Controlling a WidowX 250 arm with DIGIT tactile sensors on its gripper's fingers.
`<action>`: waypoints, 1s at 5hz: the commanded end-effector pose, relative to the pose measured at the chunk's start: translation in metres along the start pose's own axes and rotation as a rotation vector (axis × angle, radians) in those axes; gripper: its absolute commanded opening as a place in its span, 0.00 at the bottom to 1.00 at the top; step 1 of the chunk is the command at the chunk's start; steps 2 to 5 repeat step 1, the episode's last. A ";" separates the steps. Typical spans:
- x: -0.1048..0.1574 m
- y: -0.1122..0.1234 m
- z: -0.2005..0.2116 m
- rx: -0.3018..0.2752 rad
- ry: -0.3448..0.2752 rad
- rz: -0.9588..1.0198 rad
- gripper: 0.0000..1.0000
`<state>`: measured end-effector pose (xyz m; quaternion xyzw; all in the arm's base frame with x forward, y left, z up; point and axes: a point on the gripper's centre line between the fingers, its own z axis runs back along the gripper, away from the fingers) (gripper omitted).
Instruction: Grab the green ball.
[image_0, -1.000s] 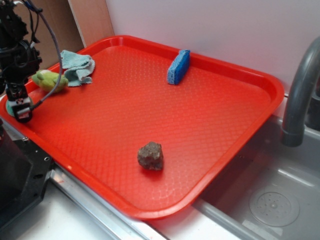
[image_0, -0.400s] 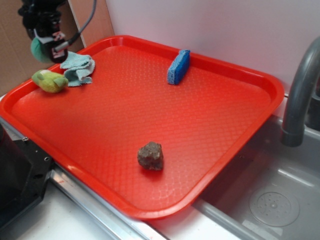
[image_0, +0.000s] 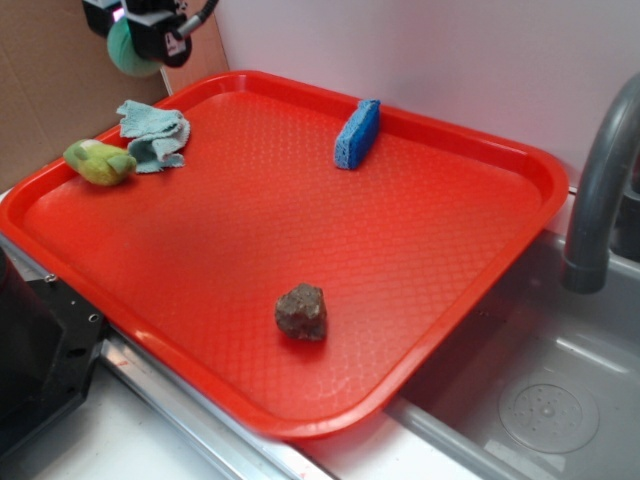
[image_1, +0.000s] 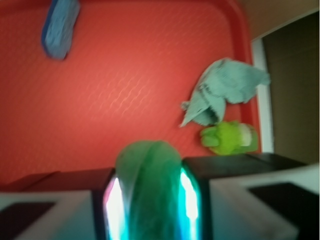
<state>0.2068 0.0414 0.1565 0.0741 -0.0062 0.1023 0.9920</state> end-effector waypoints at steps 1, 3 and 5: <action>0.018 0.033 0.010 -0.037 -0.086 0.066 0.00; 0.018 0.033 0.010 -0.037 -0.086 0.066 0.00; 0.018 0.033 0.010 -0.037 -0.086 0.066 0.00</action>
